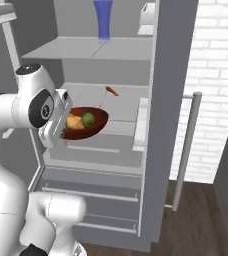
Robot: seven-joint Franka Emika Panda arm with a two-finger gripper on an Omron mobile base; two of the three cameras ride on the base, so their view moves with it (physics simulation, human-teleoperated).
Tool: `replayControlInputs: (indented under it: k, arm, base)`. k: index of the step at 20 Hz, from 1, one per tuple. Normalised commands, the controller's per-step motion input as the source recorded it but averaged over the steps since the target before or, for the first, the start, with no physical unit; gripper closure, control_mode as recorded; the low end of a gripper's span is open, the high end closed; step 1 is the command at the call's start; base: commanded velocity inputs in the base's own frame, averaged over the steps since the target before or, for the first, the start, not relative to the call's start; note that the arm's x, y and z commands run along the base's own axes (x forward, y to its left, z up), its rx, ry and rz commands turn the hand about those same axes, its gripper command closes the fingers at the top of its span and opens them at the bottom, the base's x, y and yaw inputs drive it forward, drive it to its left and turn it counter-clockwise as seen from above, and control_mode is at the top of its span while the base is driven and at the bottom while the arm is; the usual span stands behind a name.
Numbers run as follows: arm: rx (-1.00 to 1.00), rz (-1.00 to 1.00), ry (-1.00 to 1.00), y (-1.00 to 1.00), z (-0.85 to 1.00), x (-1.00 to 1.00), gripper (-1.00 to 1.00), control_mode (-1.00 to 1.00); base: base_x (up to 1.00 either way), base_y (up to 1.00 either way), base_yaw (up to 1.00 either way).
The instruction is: Pick the chicken drumstick and lime from their plates and place them in the bowl. Then put the bowl in the fridge.
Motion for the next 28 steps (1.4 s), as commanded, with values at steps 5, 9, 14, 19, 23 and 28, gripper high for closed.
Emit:
replayControlInputs:
  k: [5,9,14,19,23,28]
  arm:
    - [0.0,0.0,0.0,0.0,0.0,0.0,1.0,1.0]
    - [0.0,0.0,0.0,0.0,0.0,0.0,1.0,1.0]
    - [0.0,0.0,0.0,0.0,0.0,0.0,1.0,1.0]
    - [0.0,0.0,0.0,0.0,0.0,0.0,1.0,1.0]
    - [0.0,0.06,0.0,-0.16,-0.7,0.34,1.0,-1.0]
    - [0.01,0.08,-0.03,-0.48,-0.39,0.72,1.0,-1.0]
  base:
    - [0.52,-0.02,0.0]
    - [0.52,0.0,0.0]
    - [0.5,0.0,0.0]
    - [0.4,0.0,0.0]
    - [0.0,0.0,0.0]
    - [0.0,0.0,0.0]
